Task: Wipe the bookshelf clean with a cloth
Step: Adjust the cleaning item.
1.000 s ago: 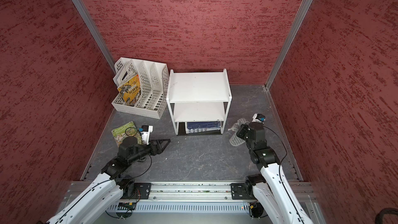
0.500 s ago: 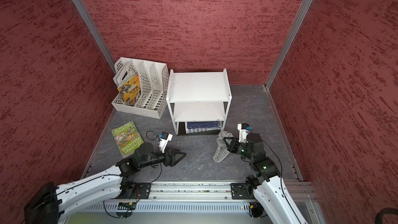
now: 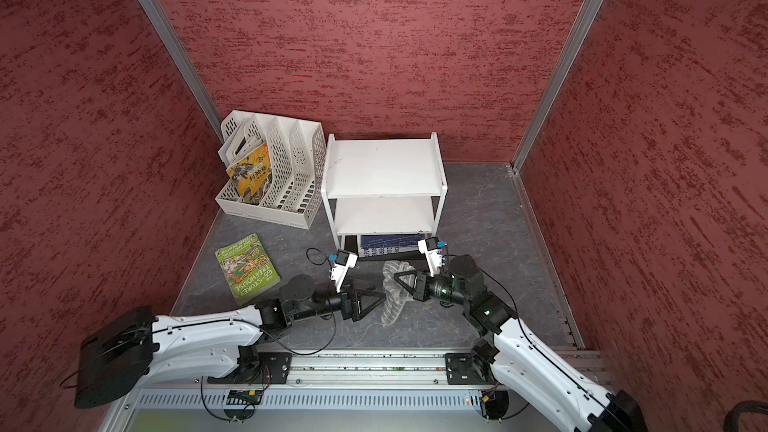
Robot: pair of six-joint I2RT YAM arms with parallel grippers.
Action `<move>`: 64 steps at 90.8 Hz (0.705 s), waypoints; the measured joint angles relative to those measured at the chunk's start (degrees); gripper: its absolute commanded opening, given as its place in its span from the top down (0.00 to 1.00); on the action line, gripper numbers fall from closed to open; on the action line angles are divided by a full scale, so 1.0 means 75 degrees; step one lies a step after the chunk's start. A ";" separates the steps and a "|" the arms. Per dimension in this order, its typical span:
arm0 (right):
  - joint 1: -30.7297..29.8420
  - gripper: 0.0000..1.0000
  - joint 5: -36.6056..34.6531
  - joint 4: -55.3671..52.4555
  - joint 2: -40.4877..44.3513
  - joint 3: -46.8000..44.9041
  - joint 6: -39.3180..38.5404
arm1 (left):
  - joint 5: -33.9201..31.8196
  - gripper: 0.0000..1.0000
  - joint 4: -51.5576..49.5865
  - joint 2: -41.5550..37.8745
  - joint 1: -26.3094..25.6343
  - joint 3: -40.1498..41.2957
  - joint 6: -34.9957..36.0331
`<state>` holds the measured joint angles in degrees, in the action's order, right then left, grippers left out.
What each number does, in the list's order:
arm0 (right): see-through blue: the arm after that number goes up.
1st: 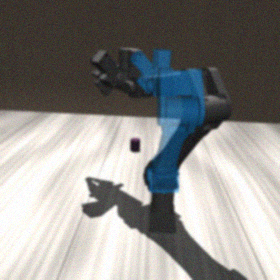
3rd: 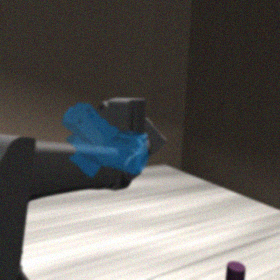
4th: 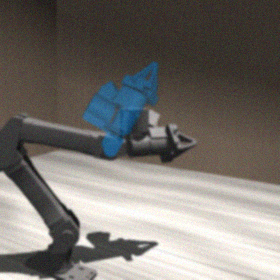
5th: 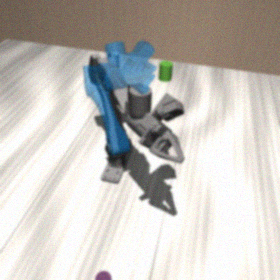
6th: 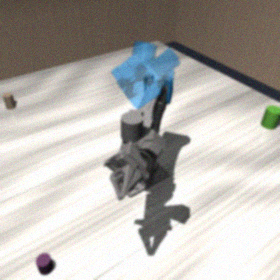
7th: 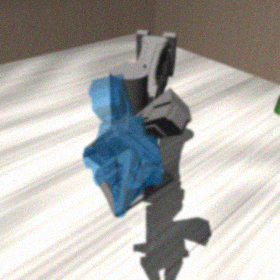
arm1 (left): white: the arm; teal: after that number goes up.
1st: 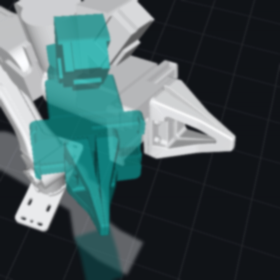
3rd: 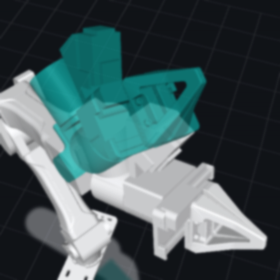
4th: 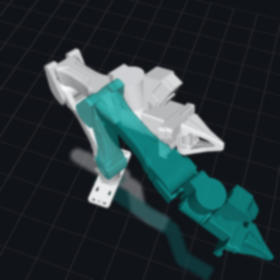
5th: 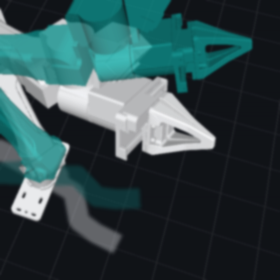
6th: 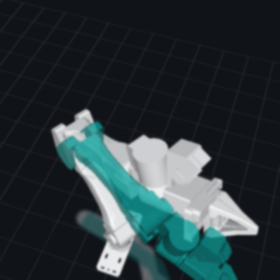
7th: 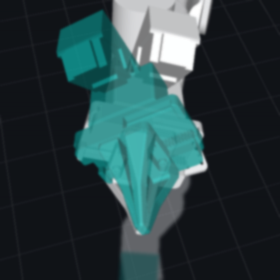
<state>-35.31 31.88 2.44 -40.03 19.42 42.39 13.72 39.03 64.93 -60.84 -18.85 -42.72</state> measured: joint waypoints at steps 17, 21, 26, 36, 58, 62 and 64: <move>-0.0312 1.00 0.0000 0.0629 -0.0122 -0.0067 0.0079 | 0.0087 0.14 0.0455 0.0458 0.0000 -0.0245 -0.0134; -0.0353 1.00 0.0000 0.0746 -0.0122 -0.0108 0.0099 | 0.0087 0.18 0.0545 0.0495 0.0000 -0.0259 -0.0149; -0.0391 1.00 0.0000 0.0871 -0.0117 -0.0149 0.0134 | 0.0087 0.22 0.0627 0.0522 0.0003 -0.0262 -0.0192; -0.0446 1.00 0.0000 0.1049 -0.0070 -0.0213 0.0219 | 0.0076 0.27 0.0682 0.0527 0.0003 -0.0262 -0.0198; -0.0522 1.00 0.0099 0.1769 -0.0102 -0.0414 0.0493 | 0.0079 0.31 0.0697 0.0379 0.0009 -0.0259 -0.0189; -0.0545 1.00 0.0137 0.1912 -0.0172 -0.0420 0.0530 | 0.0087 0.34 0.0697 0.0353 0.0012 -0.0259 -0.0187; -0.0554 1.00 0.0152 0.1973 -0.0198 -0.0420 0.0562 | 0.0096 0.35 0.0697 0.0347 0.0012 -0.0259 -0.0172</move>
<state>-39.46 33.01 17.23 -41.52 16.27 46.61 14.44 44.25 67.53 -60.75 -20.80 -44.01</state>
